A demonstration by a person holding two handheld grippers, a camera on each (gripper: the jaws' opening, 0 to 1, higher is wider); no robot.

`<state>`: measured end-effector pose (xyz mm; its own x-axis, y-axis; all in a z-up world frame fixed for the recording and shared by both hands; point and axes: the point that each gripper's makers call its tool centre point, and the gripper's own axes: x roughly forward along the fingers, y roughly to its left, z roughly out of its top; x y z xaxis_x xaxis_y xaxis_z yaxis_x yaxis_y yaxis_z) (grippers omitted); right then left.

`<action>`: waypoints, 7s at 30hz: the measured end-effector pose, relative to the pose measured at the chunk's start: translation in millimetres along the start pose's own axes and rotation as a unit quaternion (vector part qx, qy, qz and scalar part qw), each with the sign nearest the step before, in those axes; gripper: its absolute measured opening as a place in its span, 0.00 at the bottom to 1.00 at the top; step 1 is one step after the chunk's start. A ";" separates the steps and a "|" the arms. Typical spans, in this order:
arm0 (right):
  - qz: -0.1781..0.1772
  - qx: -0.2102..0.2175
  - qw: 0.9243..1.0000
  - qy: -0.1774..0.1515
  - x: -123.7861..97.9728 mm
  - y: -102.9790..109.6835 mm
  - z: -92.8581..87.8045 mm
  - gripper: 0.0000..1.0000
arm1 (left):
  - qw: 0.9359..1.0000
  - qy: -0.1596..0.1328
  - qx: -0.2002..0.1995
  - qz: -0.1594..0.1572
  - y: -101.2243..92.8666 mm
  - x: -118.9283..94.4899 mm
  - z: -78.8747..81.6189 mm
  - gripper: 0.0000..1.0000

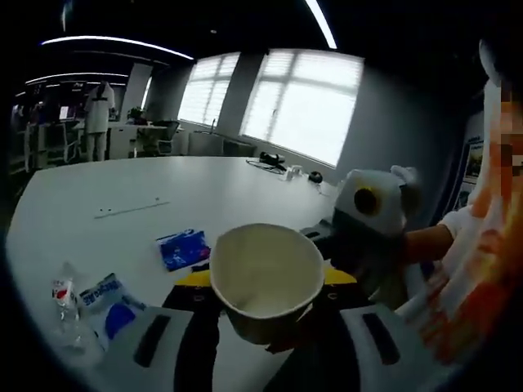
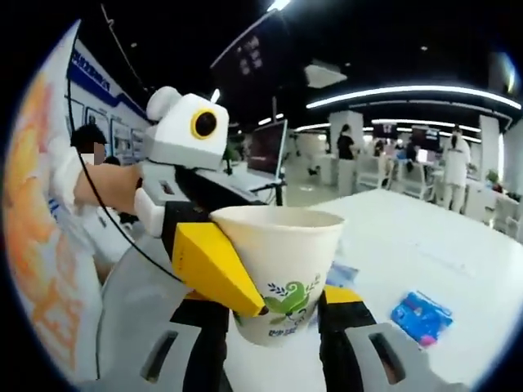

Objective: Arrange the tabletop items into an orderly group along one side of the table until the central work area is clear of visible clutter.

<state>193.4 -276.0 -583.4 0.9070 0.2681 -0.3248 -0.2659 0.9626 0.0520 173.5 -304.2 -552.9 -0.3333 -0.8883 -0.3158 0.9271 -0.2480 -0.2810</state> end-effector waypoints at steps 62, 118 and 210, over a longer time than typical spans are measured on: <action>-0.117 0.224 0.965 0.069 -12.2 -15.9 -92.8 0.52 | 0.972 0.029 -0.021 0.232 320.9 35.6 -4.5 0.41; -0.076 0.257 0.962 0.050 8.1 -9.2 -79.7 0.54 | 0.957 0.052 -0.015 0.286 323.6 40.7 -60.0 0.55; -0.229 0.372 0.898 0.048 -64.5 -5.8 -135.5 0.61 | 0.940 0.138 -0.116 0.290 253.4 -104.5 -101.9 0.76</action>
<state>92.2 -304.2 -690.7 0.8239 -0.1334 -0.5507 0.4521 0.7408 0.4968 425.8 -234.9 -683.4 0.1548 -0.7062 -0.6909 0.9152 0.3658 -0.1689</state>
